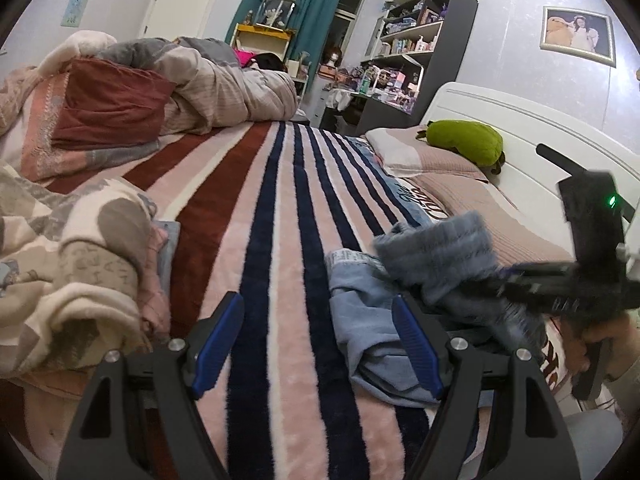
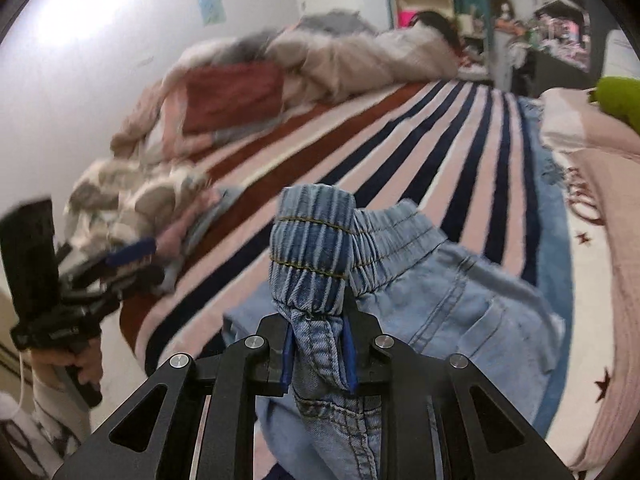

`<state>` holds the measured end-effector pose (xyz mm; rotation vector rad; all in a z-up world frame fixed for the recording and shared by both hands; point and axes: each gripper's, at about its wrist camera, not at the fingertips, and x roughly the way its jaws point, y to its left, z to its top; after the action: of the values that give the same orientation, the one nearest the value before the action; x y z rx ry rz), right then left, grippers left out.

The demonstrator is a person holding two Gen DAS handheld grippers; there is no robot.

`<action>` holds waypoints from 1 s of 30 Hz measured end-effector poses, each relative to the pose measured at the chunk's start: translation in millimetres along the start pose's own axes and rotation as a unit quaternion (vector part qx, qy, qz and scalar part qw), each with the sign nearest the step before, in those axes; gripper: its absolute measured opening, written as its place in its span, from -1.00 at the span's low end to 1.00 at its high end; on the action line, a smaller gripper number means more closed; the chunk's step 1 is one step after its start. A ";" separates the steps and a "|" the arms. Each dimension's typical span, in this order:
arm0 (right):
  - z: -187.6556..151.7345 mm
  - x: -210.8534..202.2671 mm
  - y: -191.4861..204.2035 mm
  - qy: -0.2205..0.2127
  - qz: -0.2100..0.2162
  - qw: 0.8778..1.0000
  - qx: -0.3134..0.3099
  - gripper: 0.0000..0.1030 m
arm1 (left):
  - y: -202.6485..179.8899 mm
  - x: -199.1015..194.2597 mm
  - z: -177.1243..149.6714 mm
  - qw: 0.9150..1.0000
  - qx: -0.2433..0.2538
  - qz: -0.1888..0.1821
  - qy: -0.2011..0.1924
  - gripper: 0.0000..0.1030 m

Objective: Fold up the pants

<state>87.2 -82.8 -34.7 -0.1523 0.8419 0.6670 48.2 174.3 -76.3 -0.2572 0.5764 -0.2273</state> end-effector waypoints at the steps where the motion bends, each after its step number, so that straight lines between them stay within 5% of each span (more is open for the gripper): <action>1: -3.0 6.6 1.9 0.015 0.007 1.000 -0.002 -0.63 | -1.5 2.4 0.2 1.000 0.000 -0.004 0.002 0.42; 4: -13.2 23.3 6.4 0.056 0.018 0.998 -0.011 -0.60 | -7.8 8.7 1.2 1.000 0.000 -0.024 0.009 0.42; 9: -18.0 16.9 9.6 0.067 0.019 0.997 -0.024 -0.51 | -24.0 15.7 3.3 0.998 0.006 -0.061 0.017 0.45; 13: -25.0 -1.4 -0.9 0.070 0.067 0.995 0.001 0.17 | -38.9 24.4 7.4 0.995 0.014 -0.093 0.024 0.46; 15: -29.5 -16.5 -7.4 0.058 0.082 0.995 0.014 0.15 | -47.3 30.3 8.1 0.994 0.018 -0.105 0.030 0.46; 23: -42.6 -66.2 -45.9 -0.006 0.015 0.999 0.051 0.15 | -72.4 70.4 5.7 0.994 0.024 -0.083 0.063 0.43; 24: -44.0 -68.1 -51.2 -0.009 0.014 0.998 0.056 0.15 | -74.9 75.2 4.4 0.994 0.025 -0.074 0.070 0.37; 26: -48.9 -72.4 -61.6 -0.016 0.013 0.997 0.070 0.15 | -76.3 80.7 1.7 0.995 0.026 -0.056 0.078 -0.29; 30: -56.9 -73.7 -81.0 -0.024 0.017 0.995 0.097 0.15 | -74.6 73.9 -6.0 0.996 0.043 -0.020 0.074 -0.60</action>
<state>64.4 -204.0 -29.4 0.0538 0.8606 0.6151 94.7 82.0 -96.0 -0.1691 0.7073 -0.3107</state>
